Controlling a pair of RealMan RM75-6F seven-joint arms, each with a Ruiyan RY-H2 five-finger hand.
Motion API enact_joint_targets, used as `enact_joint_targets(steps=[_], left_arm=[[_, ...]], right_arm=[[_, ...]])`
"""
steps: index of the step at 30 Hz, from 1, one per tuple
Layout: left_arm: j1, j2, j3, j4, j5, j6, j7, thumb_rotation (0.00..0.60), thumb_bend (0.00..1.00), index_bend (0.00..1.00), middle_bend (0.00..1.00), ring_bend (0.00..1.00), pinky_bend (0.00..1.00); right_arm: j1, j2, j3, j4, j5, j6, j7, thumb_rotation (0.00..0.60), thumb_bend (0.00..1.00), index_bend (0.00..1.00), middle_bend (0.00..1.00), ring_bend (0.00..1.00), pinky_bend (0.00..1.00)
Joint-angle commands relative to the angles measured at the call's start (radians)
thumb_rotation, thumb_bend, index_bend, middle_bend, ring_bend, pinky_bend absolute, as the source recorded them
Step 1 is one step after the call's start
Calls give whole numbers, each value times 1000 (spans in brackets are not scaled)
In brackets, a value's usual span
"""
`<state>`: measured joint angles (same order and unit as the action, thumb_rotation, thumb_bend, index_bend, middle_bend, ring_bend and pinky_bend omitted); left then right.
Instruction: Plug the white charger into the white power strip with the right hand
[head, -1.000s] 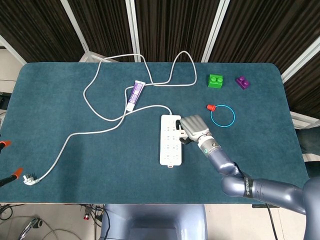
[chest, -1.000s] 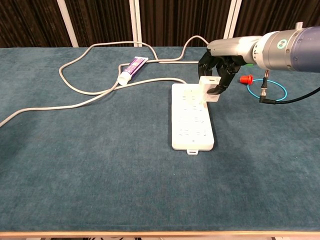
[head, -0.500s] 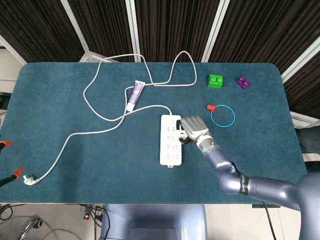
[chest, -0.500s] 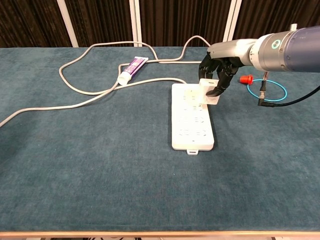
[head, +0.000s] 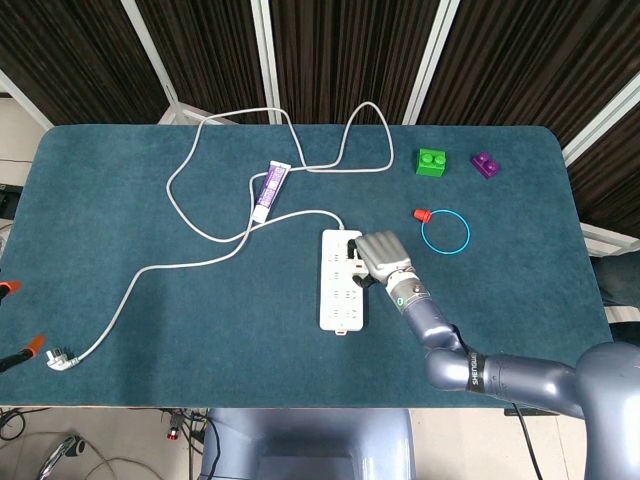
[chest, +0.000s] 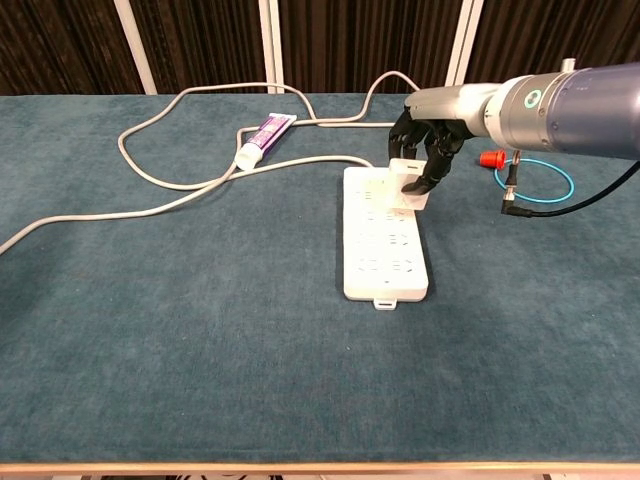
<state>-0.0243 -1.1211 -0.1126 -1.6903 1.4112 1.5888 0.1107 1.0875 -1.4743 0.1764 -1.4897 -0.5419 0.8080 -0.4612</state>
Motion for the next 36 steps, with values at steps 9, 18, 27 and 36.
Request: enact_joint_targets(steps=[9,18,27,36], left_arm=[[0,1,0,1,-2,-2,-2,600,132,261,81,30,93],[0,1,0,1,-1,0,-1,600,133,261,81,30,93],[0,0,0,0,0,1,2,600,132,261,81,30,93],[0,0,0,0,0,2,2,600,132,261,81,30,93]], right_arm=[[2,-10,-7,16,-14,-2,-2,600,497,755,611,625,447],[-2,-8,-13,17,-20,-15,9,600,497,756,611,625,448],[-5,-17,-13,29,-25,-14,16,600,497,759,612,625,447],[-8,-20,-14,36,-30,-23,25,600,497,759,612,625,448]])
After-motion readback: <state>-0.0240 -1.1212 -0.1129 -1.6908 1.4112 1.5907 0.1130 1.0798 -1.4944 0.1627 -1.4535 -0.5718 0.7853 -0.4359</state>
